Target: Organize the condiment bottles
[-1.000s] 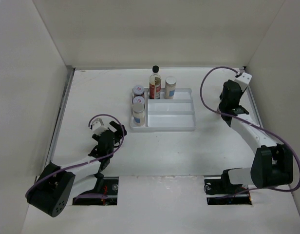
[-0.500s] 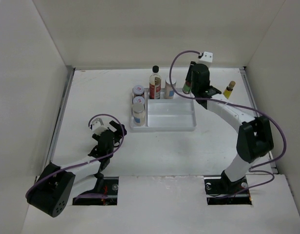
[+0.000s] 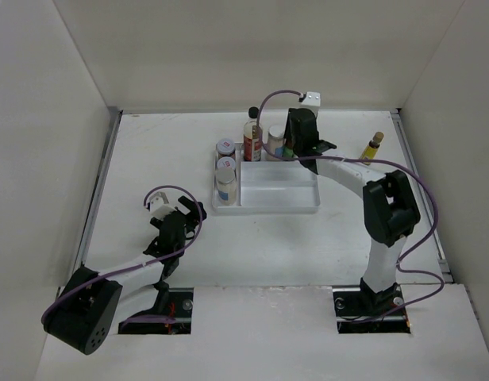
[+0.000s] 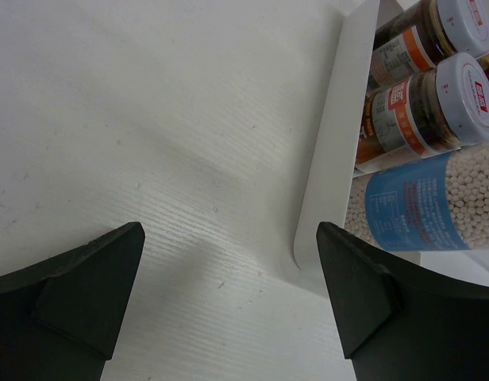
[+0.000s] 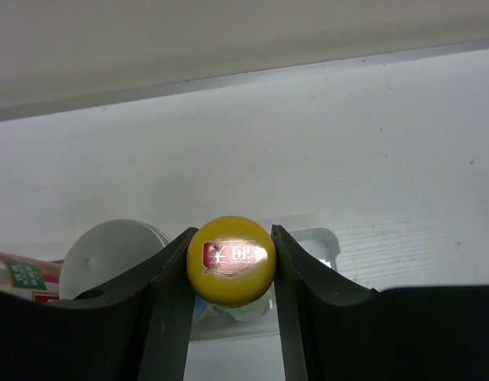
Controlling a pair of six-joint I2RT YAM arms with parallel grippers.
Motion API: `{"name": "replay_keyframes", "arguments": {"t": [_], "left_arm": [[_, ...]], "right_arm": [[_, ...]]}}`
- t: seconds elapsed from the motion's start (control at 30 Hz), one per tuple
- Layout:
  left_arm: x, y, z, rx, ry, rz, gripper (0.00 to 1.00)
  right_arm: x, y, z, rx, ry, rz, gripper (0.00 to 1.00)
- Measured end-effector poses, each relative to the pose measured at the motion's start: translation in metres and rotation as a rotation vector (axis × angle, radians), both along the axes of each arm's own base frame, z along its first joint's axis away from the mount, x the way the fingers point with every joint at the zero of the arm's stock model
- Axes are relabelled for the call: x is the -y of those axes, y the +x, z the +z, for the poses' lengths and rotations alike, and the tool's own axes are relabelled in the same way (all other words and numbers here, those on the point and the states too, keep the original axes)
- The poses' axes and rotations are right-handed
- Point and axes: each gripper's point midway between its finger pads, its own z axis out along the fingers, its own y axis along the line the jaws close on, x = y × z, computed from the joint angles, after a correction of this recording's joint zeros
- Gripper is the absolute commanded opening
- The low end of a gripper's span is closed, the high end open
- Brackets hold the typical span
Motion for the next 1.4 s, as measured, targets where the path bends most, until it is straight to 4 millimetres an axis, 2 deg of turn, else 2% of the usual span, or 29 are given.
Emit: {"name": "replay_keyframes", "arguments": {"t": [0.2, 0.37, 0.5, 0.63, 0.7, 0.77, 0.83, 0.9, 0.93, 0.97, 1.0, 1.07, 1.13, 1.23, 1.3, 1.4], "left_arm": [[0.000, 0.000, 0.000, 0.000, 0.000, 0.000, 0.91], [0.000, 0.000, 0.000, 0.000, -0.001, -0.001, 0.91], [0.000, 0.000, 0.000, 0.000, -0.001, -0.001, 0.91], [0.001, 0.000, 0.000, 0.000, -0.001, -0.003, 0.91], [0.001, 0.000, 0.000, -0.001, -0.001, -0.004, 0.91], [0.001, 0.000, 0.000, 0.000, -0.002, -0.004, 0.91], [0.001, 0.000, 0.000, -0.001, -0.002, -0.005, 0.91], [0.001, 0.000, 0.000, -0.001, -0.002, -0.005, 0.91], [0.001, 0.000, 0.000, -0.002, -0.002, -0.006, 0.91], [0.001, 0.000, -0.001, -0.003, -0.002, -0.007, 0.91], [0.002, 0.000, -0.001, -0.003, -0.003, -0.009, 0.91], [0.002, 0.000, -0.001, -0.003, -0.004, -0.012, 0.91], [0.003, 0.000, -0.002, -0.007, -0.003, -0.014, 0.91], [0.003, -0.001, -0.007, -0.024, 0.002, -0.017, 0.91], [0.002, -0.001, -0.008, -0.025, 0.002, -0.016, 0.91], [0.002, -0.001, -0.009, -0.030, 0.005, -0.016, 0.91]], "right_arm": [[-0.012, 0.002, 0.008, 0.039, 0.060, 0.004, 0.75], [-0.014, -0.002, 0.017, 0.051, 0.078, 0.006, 0.81], [0.000, -0.019, 0.040, 0.077, 0.087, -0.010, 0.82], [0.032, -0.043, 0.071, 0.131, 0.113, -0.049, 0.81], [0.063, -0.052, 0.082, 0.154, 0.124, -0.098, 0.72], [0.102, -0.055, 0.089, 0.178, 0.129, -0.173, 0.58], [0.143, -0.055, 0.091, 0.187, 0.122, -0.257, 0.52], [0.181, -0.055, 0.086, 0.180, 0.113, -0.339, 0.54], [0.201, -0.056, 0.081, 0.169, 0.105, -0.381, 0.59], [0.219, -0.057, 0.077, 0.157, 0.097, -0.419, 0.67], [0.232, -0.057, 0.073, 0.149, 0.092, -0.447, 0.77], [0.252, -0.058, 0.060, 0.111, 0.072, -0.490, 0.82], [0.263, -0.056, 0.044, 0.065, 0.052, -0.509, 0.82], [0.271, -0.048, 0.016, -0.015, 0.029, -0.518, 0.73], [0.274, -0.047, -0.003, -0.065, 0.015, -0.516, 0.67], [0.273, -0.045, -0.024, -0.117, 0.007, -0.505, 0.63]]}}
